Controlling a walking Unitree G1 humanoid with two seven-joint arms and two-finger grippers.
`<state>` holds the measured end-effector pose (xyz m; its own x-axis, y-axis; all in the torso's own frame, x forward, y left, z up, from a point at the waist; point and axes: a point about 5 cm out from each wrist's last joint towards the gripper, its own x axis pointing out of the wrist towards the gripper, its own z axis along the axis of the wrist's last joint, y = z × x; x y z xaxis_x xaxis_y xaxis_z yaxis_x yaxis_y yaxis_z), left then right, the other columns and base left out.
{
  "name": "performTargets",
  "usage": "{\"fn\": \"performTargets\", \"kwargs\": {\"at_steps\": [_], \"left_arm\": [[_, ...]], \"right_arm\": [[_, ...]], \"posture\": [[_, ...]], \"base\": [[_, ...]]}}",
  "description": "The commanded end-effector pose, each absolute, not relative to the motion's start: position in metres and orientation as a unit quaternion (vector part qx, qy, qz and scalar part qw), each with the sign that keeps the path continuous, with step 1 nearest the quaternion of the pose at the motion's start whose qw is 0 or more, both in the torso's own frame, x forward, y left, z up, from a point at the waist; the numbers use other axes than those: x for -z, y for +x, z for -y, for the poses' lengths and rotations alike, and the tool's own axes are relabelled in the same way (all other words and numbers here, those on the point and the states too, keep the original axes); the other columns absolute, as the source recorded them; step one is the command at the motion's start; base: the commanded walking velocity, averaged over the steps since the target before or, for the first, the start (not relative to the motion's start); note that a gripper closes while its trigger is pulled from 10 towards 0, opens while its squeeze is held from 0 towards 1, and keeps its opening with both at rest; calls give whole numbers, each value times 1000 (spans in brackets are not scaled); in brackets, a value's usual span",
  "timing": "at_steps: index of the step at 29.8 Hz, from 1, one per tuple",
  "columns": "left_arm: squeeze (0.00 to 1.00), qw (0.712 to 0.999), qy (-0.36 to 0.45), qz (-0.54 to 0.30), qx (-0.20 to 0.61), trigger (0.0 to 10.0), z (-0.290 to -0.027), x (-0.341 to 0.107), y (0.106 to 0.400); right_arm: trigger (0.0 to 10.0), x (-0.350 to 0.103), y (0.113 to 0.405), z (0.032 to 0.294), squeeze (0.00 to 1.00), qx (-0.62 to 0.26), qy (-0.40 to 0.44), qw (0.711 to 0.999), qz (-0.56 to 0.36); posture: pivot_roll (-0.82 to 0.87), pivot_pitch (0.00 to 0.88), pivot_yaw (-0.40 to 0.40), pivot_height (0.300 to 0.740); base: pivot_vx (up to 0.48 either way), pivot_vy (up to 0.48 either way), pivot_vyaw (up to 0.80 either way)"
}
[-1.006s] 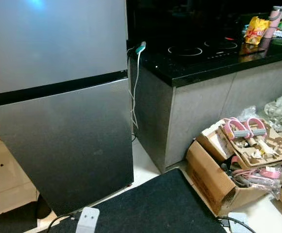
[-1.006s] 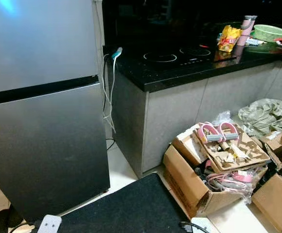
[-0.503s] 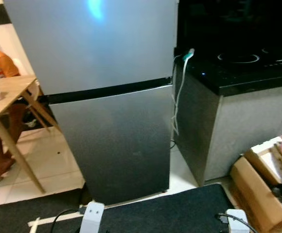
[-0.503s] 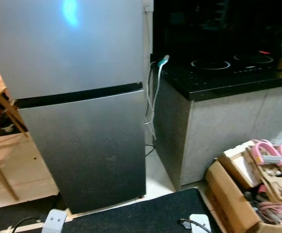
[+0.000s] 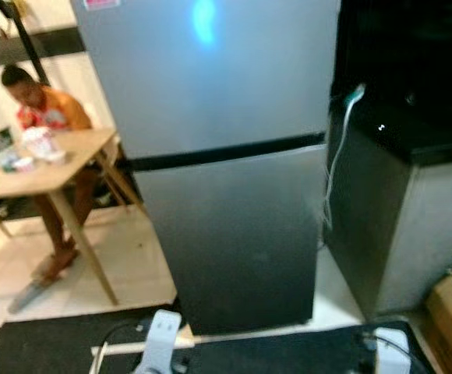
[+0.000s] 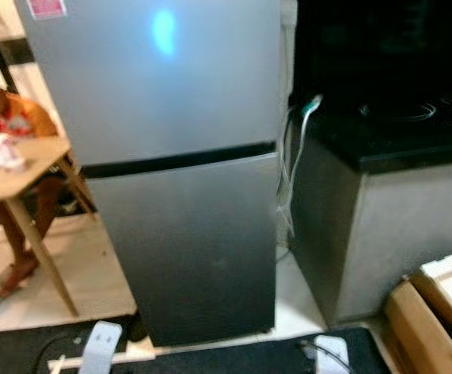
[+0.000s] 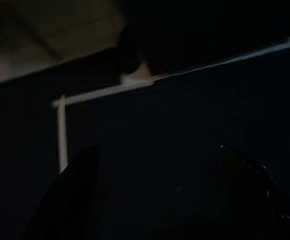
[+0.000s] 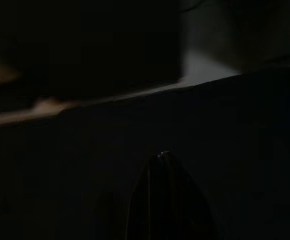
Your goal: Restocking fridge
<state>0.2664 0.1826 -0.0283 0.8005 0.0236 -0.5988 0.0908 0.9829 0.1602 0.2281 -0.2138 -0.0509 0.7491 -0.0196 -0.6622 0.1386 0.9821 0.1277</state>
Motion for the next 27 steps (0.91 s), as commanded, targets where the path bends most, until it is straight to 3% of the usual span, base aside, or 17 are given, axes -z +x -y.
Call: {"fn": "performTargets", "kwargs": {"at_steps": [1,22,27], "left_arm": [[0,936,91,-340,20,10000,-185,36,257],[0,947,25,-313,72,10000,-166,29,265],[0,944,21,-326,52,10000,-170,32,262]], "right_arm": [[10000,51,227,214,0,49,90,931,-349],[10000,50,228,213,0,42,92,935,-340],[10000,51,228,209,0,31,87,935,-343]], "posture": [[-103,42,142,740],[-90,55,126,740],[-82,50,129,740]], "base": [[0,0,800],[0,0,800],[0,0,800]]}}
